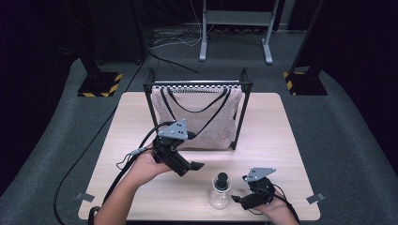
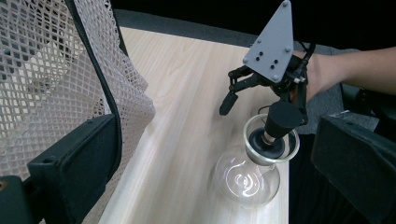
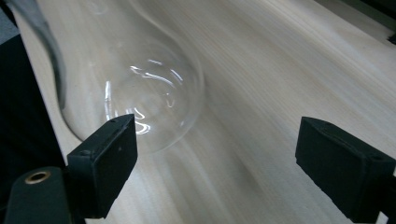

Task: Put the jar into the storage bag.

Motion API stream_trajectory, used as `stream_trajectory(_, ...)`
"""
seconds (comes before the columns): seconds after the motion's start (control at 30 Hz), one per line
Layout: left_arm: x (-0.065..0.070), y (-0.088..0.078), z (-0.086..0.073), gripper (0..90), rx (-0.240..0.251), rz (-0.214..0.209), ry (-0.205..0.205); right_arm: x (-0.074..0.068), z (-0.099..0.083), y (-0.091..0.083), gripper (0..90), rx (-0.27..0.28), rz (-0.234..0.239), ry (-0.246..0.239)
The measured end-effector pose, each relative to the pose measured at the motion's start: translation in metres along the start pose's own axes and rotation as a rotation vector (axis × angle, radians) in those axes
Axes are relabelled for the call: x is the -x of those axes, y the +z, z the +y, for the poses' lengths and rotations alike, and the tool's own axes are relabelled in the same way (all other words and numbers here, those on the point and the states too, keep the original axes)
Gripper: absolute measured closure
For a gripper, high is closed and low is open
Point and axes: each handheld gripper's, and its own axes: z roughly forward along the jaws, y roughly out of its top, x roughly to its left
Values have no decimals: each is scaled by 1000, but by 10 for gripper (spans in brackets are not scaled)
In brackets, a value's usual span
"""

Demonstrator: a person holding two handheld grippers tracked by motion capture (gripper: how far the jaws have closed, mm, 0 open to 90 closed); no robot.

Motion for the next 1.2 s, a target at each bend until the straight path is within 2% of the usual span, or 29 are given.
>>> stream_trajectory(0.2,1,0,0,11,1,4,0,-5,-1,-3,118,10,30,-2)
stream_trajectory(0.53,0,0,-2,10,4,6,-2,-13,3,-9,146,55,82,-8)
stream_trajectory(0.83,1,0,-2,9,4,8,-1,-19,9,-8,155,83,97,-7)
stream_trajectory(1.2,0,1,-4,6,6,13,-5,-28,20,-3,211,133,135,-11)
